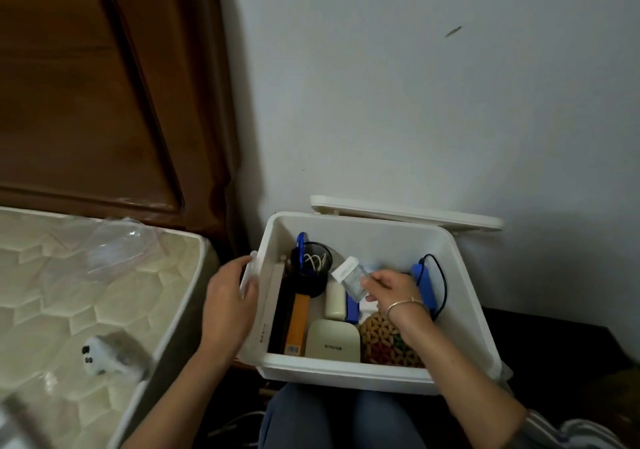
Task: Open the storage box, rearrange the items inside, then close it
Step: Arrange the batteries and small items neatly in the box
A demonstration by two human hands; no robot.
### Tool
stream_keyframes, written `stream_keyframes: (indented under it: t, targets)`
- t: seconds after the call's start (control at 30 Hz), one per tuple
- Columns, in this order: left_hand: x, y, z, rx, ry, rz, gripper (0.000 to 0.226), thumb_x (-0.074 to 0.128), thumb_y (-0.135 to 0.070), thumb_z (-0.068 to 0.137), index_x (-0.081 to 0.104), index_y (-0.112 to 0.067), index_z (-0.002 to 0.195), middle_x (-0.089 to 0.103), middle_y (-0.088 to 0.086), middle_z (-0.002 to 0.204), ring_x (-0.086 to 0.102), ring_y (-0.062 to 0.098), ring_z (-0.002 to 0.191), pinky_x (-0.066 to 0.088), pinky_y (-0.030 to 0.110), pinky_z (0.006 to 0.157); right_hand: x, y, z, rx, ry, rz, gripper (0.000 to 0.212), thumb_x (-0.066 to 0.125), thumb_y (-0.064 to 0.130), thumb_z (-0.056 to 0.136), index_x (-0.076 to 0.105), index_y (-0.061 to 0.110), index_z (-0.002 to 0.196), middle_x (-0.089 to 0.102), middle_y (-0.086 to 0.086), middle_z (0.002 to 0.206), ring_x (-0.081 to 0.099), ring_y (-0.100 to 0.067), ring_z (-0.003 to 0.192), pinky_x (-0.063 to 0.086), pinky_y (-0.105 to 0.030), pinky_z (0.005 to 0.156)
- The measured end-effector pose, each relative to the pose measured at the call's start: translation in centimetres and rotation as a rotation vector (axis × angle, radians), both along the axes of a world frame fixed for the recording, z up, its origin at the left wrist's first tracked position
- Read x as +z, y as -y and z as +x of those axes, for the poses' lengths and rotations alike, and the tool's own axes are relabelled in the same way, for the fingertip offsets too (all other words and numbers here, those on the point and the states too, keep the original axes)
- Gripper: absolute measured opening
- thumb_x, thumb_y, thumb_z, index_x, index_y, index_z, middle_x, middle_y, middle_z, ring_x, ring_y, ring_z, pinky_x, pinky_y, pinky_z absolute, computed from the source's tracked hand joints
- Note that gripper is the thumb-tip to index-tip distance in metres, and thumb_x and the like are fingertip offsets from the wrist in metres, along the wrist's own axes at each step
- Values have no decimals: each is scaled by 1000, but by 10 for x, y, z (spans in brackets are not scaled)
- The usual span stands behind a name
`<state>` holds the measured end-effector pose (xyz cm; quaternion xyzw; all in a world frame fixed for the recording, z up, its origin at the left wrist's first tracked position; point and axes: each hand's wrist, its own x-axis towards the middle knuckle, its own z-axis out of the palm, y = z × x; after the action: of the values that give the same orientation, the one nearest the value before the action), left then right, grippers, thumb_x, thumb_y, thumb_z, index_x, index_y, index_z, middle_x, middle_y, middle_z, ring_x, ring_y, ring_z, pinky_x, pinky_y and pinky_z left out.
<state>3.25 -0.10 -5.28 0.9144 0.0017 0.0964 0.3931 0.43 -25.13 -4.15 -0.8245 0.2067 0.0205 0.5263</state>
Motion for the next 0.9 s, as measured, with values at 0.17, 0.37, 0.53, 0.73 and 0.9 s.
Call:
stream_keyframes:
  t: [0.17, 0.37, 0.53, 0.73, 0.9]
  targets:
    - [-24, -9, 11, 12, -228, 129, 43, 42, -27, 102, 43, -5, 139, 48, 18, 138, 50, 29, 122, 44, 40, 99, -23, -8, 40, 280, -327, -386, 32, 57, 26, 91, 71, -2, 92, 71, -19, 94, 67, -29, 90, 51, -33, 82]
    - [-35, -1, 9, 20, -147, 65, 35, 31, -30, 105, 61, -15, 114, 63, 4, 100, 53, 8, 76, 35, 20, 61, -61, -29, 76, 337, -525, -558, 26, 64, 30, 85, 55, 8, 75, 69, -14, 105, 63, -22, 86, 49, -24, 59]
    - [-35, -2, 8, 16, -128, 63, 32, 35, -31, 104, 63, -17, 105, 60, 0, 98, 49, 2, 72, 29, 12, 55, -81, -41, 88, 322, -509, -571, 33, 69, 27, 81, 61, 5, 105, 62, -10, 89, 58, -23, 78, 44, -25, 63]
    - [-39, -3, 8, 47, -156, 20, 34, 37, -34, 103, 65, -17, 113, 59, -3, 107, 48, -3, 74, 30, 9, 57, -98, -40, 89, 227, -424, -577, 26, 65, 24, 85, 58, 7, 67, 58, -12, 77, 64, -26, 81, 43, -26, 63]
    - [-40, -3, 8, 60, -157, 0, 33, 38, -35, 102, 66, -17, 107, 58, -3, 104, 50, -3, 74, 30, 10, 55, -101, -40, 85, 269, -288, -598, 20, 62, 21, 88, 65, 3, 95, 68, -15, 98, 64, -28, 93, 49, -29, 75]
